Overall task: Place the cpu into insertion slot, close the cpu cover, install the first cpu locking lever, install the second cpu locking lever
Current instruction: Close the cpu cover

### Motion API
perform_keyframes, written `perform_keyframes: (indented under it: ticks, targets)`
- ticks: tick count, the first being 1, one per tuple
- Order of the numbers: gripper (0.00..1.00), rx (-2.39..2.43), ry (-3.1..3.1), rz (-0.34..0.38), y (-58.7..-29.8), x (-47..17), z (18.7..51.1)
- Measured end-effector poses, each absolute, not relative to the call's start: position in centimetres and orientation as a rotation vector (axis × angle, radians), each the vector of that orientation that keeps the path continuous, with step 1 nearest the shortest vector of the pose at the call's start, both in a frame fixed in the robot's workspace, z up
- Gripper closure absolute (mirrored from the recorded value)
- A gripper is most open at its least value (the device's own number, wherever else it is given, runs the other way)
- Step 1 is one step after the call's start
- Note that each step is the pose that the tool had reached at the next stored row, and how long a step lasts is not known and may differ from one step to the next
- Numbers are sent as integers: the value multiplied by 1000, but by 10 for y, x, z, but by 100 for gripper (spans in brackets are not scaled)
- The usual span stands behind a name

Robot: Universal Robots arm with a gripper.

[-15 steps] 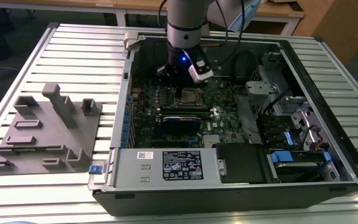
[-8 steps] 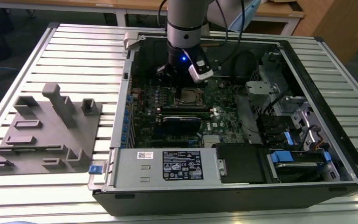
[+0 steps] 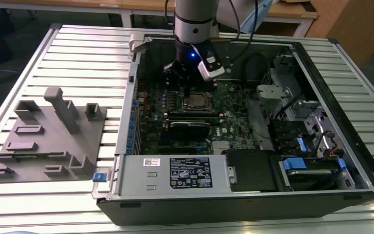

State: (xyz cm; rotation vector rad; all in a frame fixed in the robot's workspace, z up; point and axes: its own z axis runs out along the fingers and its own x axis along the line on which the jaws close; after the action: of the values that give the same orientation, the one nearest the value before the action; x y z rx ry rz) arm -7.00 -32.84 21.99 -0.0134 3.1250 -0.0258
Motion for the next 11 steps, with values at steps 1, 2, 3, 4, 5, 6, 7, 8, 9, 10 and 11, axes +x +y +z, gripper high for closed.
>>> perform_keyframes:
  ticks: [1,2,3,4,5,6,7,8,9,10,11]
  targets:
    - [89,-13,3125,-25,-328,-70,220]
    - [89,-13,3125,-25,-328,-70,220]
    - [89,-13,3123,-22,-328,-70,220]
    - [89,-13,3119,-19,-328,-70,220]
    - [89,-13,3113,-18,-328,-70,220]
    - [89,-13,3110,-18,-328,-69,220]
    - [89,-13,3110,-18,-328,-67,220]
    - [89,-13,3110,-18,-328,-65,220]
    - [89,-13,3110,-18,-328,-63,220]
    - [89,-13,3110,-18,-328,-60,220]
    - [89,-13,3110,-18,-328,-58,219]
